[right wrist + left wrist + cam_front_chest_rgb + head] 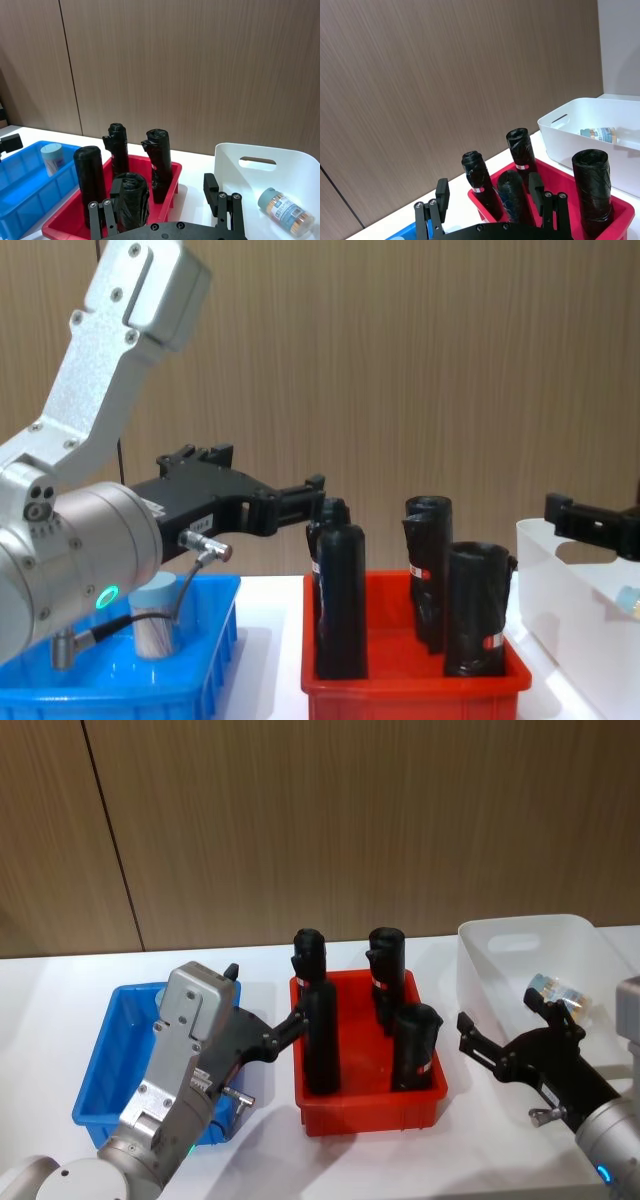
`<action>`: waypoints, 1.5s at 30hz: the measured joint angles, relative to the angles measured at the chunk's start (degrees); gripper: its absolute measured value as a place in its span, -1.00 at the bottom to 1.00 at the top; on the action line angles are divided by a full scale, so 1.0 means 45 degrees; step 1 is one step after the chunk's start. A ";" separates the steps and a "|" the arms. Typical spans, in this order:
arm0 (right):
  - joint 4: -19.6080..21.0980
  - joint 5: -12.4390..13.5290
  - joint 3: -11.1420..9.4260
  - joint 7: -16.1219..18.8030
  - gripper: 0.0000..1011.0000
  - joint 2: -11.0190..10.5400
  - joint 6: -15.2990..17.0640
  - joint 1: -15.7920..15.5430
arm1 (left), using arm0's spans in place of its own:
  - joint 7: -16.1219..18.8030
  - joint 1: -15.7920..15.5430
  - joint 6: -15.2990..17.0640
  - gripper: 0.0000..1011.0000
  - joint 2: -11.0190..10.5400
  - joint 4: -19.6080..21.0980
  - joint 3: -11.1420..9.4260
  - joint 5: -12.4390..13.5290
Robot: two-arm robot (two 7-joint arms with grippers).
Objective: Pick the cotton swabs from the blue box and place them into the white box.
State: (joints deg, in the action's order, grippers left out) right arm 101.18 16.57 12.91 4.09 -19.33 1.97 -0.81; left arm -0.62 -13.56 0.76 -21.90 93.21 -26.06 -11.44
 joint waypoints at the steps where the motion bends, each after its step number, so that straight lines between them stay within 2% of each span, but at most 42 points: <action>1: -0.0003 0.0017 -0.0003 0.0020 0.98 0.0000 0.0007 0.0003 | -0.0001 0.0000 0.0000 0.99 0.0000 0.0000 0.0000 0.0000; 8: -0.0056 0.0150 -0.0029 0.0440 0.98 -0.0040 0.0271 0.0074 | 0.0000 -0.0006 0.0000 0.99 0.0000 0.0000 0.0007 -0.0001; 18: -0.0496 0.0193 -0.0037 0.1665 0.98 -0.0083 0.1038 0.0502 | -0.0001 -0.0008 0.0007 0.99 0.0000 -0.0006 0.0009 -0.0009; 31: -0.1971 -0.0164 0.0069 0.3006 0.98 0.0252 0.1723 0.1708 | -0.0002 -0.0008 0.0009 0.99 0.0000 -0.0009 0.0009 -0.0010; 45: -0.3613 -0.0600 0.0241 0.3898 0.98 0.0740 0.1982 0.2955 | -0.0002 -0.0007 0.0008 0.99 0.0000 -0.0009 0.0008 -0.0009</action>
State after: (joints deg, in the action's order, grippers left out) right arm 84.93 13.87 14.00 21.63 -16.00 10.90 12.49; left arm -0.63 -13.59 0.80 -21.90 93.17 -26.03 -11.48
